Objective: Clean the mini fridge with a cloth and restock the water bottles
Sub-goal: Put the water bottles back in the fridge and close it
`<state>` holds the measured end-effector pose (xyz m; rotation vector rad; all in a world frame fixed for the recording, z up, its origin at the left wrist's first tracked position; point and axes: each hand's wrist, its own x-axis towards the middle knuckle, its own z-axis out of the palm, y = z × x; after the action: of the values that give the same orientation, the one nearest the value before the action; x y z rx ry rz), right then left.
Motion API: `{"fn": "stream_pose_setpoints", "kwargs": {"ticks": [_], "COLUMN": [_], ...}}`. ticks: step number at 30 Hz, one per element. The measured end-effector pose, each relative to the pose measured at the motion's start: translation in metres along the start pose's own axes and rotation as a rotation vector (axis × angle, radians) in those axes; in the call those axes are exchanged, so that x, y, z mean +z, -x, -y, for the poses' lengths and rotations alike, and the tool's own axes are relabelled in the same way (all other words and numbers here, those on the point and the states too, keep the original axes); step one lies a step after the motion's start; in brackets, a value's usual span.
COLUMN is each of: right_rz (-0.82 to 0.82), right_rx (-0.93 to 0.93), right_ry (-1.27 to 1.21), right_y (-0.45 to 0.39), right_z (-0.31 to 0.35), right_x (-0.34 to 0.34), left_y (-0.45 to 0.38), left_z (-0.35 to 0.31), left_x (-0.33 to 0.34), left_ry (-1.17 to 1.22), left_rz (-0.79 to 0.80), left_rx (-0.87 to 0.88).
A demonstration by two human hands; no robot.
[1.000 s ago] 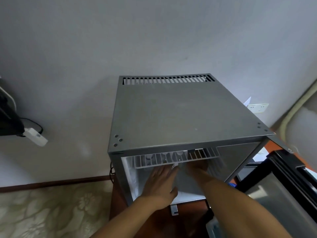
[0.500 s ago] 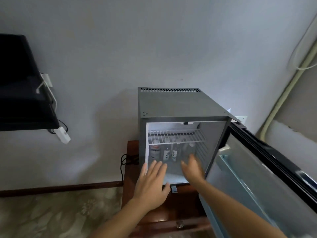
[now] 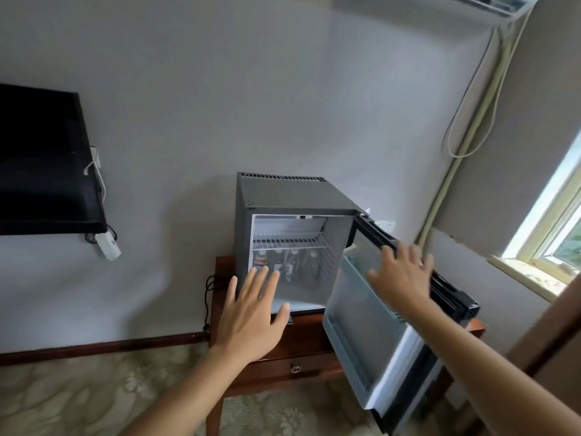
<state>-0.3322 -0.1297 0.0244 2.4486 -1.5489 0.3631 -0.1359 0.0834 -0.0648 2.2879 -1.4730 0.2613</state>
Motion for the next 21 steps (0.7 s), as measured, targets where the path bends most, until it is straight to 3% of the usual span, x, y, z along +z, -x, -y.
{"fn": "stream_pose_setpoints", "kwargs": {"ticks": [3,5,12,15,17,19,21], "right_rz": [0.202,0.292,0.264,0.251,0.100,0.090,0.188], "right_rx": [0.195,0.186,0.012,-0.283,-0.576,-0.762,-0.823], "right_ry": [0.096,0.077,-0.118,-0.203,-0.256,-0.273,-0.317], "right_y": [0.002,0.009,0.005,0.002,-0.004,-0.016,-0.029], "right_z": [-0.052,-0.067,-0.064,-0.057,-0.053,-0.047,-0.035], "right_x": [-0.008,-0.002,-0.006,-0.008,0.000,0.017,0.030], "left_y": [0.005,0.002,-0.025,-0.040,-0.049,-0.061,-0.073], "left_z": [-0.020,-0.037,-0.110,-0.133,-0.144,-0.148,-0.145], "left_x": [-0.003,0.001,0.016,0.022,0.019,0.009,0.001], "left_ry": [0.012,0.016,0.076,0.164,0.265,0.335,0.265], "left_rz": [0.012,0.028,0.072,0.098,0.089,0.082,0.092], "left_rx": [0.004,0.024,0.118,0.121,0.101,0.058,0.003]}}
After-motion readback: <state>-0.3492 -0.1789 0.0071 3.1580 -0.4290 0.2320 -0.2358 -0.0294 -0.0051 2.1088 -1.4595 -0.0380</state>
